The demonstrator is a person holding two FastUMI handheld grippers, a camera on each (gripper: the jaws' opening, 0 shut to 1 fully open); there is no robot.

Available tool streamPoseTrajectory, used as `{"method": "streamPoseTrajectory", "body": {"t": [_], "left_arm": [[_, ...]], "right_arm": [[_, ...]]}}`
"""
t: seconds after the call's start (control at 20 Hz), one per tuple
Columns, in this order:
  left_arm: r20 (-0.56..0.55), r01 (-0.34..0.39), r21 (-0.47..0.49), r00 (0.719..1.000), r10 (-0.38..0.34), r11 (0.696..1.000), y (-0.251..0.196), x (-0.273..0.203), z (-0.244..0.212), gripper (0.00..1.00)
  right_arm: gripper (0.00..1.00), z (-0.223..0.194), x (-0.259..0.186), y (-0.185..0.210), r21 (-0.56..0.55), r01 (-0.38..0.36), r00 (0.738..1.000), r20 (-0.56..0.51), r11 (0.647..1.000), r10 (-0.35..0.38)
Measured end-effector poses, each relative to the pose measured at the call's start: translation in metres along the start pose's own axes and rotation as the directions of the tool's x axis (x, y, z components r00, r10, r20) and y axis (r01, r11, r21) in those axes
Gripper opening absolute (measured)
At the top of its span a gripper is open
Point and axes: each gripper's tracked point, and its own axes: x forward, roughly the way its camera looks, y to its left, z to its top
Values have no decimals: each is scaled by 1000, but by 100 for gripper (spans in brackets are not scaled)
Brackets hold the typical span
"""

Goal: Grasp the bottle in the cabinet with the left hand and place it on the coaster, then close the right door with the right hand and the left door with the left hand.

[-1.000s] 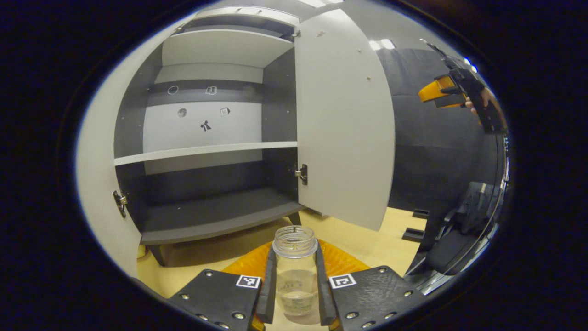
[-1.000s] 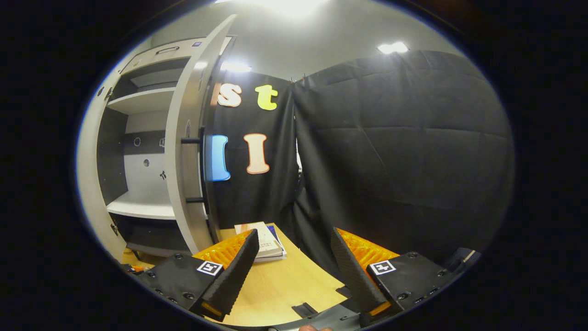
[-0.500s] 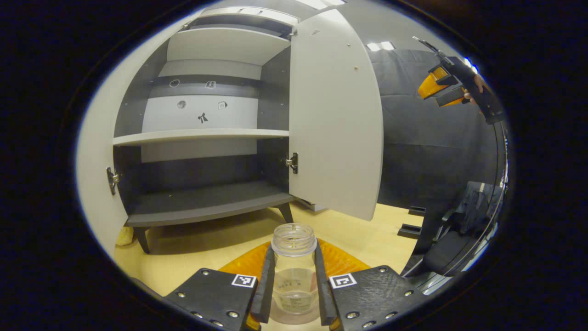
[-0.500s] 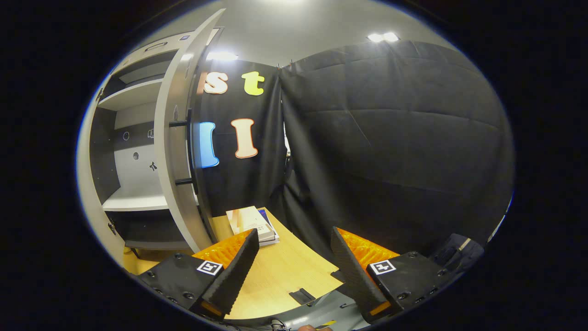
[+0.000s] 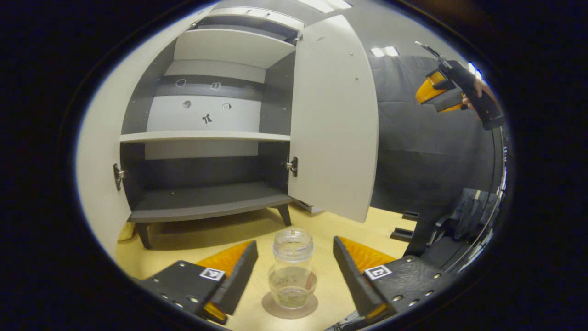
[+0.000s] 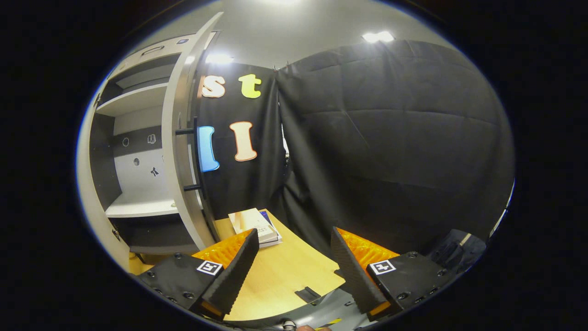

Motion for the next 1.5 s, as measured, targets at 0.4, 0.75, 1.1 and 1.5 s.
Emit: {"method": "streamPoseTrajectory", "body": {"t": [0.4, 0.75, 1.1, 1.5], "left_arm": [[63, -172, -42, 983, 175, 984, 29, -76, 108, 95], [87, -411, -17, 908, 411, 912, 53, -122, 202, 96], [42, -520, -55, 852, 522, 853, 55, -124, 266, 94], [7, -638, -74, 768, 640, 766, 66, -120, 313, 96]], "right_arm": [[97, 14, 44, 1, 35, -33, 999, 33, 999, 32], [100, 37, 91, 12, 37, -145, 988, 56, 989, 143], [100, 64, 125, 31, 46, -268, 961, 88, 962, 264], [100, 88, 136, 67, -8, -450, 886, 122, 893, 447]]}}
